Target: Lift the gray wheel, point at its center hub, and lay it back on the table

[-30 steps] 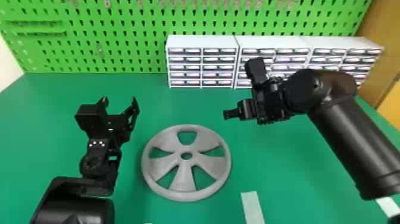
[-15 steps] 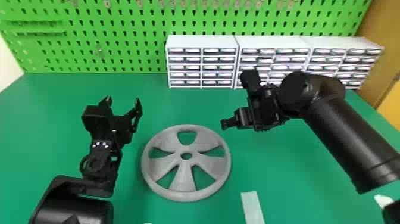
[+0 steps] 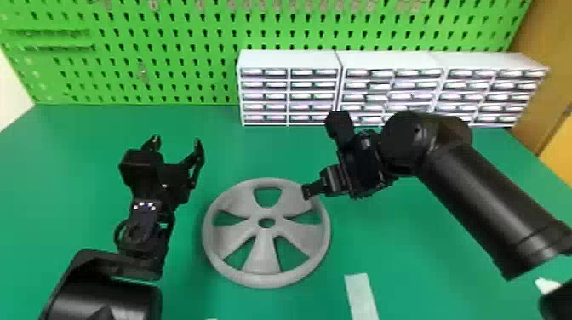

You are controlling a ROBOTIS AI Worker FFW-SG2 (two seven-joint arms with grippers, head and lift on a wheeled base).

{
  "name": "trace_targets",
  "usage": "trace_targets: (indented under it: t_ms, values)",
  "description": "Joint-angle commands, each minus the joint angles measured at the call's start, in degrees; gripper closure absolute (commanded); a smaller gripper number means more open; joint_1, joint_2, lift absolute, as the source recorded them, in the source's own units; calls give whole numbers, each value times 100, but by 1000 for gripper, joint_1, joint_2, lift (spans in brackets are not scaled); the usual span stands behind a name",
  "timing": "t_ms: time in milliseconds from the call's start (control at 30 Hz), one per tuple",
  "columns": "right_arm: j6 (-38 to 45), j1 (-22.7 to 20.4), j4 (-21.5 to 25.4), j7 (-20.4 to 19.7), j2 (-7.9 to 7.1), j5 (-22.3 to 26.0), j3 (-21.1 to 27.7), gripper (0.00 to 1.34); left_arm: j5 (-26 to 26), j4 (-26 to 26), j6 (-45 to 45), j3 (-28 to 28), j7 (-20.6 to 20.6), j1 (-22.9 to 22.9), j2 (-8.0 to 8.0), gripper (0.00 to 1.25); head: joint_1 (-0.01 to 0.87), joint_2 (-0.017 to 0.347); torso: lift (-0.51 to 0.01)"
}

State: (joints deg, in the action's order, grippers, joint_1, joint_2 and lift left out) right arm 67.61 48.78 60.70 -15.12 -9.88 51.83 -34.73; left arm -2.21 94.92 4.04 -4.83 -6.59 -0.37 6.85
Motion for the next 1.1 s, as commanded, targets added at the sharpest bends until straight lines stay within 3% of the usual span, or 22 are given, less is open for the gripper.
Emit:
trace_targets:
  t_ms: [0,567,1067]
  values:
    - [-55,-9,-102,0,30,3,-96,176,19,0,0,0,0,-7,1,492,692,48,-96]
    - [-495,0,-480,0,179,-50,-544,179,28,0,0,-44,0,-60,1,492,692,48,-96]
    - [-793,26,-559,0,170,-23,-1071,219,28,0,0,-79,-18,-77,1,492,692,48,-96]
